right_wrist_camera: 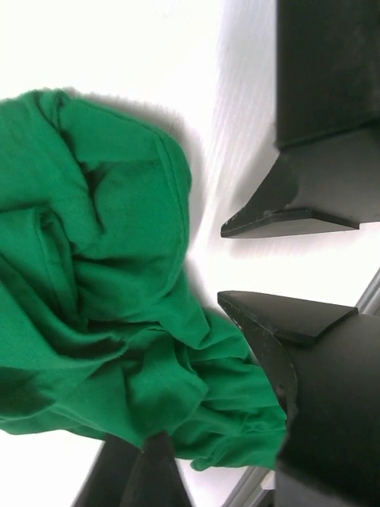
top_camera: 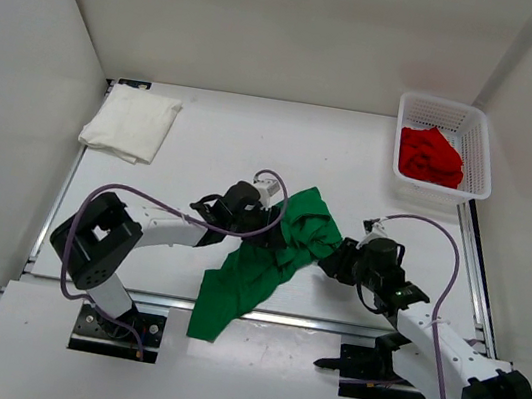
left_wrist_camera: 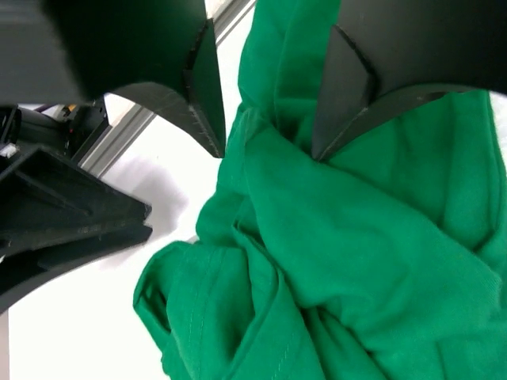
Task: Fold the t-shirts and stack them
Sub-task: Flatten out the tshirt
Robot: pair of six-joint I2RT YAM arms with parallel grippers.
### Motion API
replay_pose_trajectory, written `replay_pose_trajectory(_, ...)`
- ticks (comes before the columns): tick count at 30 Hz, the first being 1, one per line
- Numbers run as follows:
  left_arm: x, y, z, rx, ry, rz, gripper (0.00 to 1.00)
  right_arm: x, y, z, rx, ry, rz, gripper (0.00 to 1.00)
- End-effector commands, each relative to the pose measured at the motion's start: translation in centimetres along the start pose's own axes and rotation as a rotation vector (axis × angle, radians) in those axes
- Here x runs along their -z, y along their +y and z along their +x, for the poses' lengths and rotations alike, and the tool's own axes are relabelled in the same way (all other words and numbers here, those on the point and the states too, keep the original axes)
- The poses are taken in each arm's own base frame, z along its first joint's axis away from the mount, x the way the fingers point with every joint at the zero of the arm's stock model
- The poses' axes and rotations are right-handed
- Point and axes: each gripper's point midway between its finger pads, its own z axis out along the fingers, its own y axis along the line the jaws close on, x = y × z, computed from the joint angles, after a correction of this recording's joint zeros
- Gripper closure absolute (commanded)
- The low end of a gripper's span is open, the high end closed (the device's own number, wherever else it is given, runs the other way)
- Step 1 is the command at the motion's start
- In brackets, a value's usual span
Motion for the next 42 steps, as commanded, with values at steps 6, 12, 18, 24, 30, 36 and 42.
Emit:
replay_pose_trajectory(6,0.1,-2.2,-0.7,0.028,-0.053,0.067,0.48,-0.1,0.8,-1.5,0.01,-0.064,-0.045,0.68)
replay_pose_trajectory(12,0.1,-5.7,-3.3,0.039,-0.099,0.151,0.82,-0.6,-0.7,-2.5,-0.048,-0.089,-0.001,0.63)
replay_pose_trajectory(18,6.6,-7.2,-9.8,0.044,-0.241,0.21,1.0,-1.2,0.3,-5.3,-0.048,-0.131,-0.023,0.54)
replay_pose_trajectory(24,12.8,-2.4,-11.5,0.066,-0.325,0.156,1.0,-0.6,4.1,-9.9,0.052,-0.225,-0.042,0.55)
replay_pose_trajectory(30,14.7,4.2,-9.2,0.212,-0.369,0.117,1.0,-3.4,4.6,-11.6,0.114,-0.163,-0.007,0.47)
replay_pose_trajectory(36,14.9,5.1,-10.2,0.208,-0.4,0.102,1.0,-6.0,2.7,-12.4,0.08,-0.136,0.043,0.38)
replay_pose_trajectory(42,13.7,4.4,-10.0,0.201,-0.374,0.106,1.0,-8.2,3.0,-13.4,0.072,-0.087,-0.025,0.46)
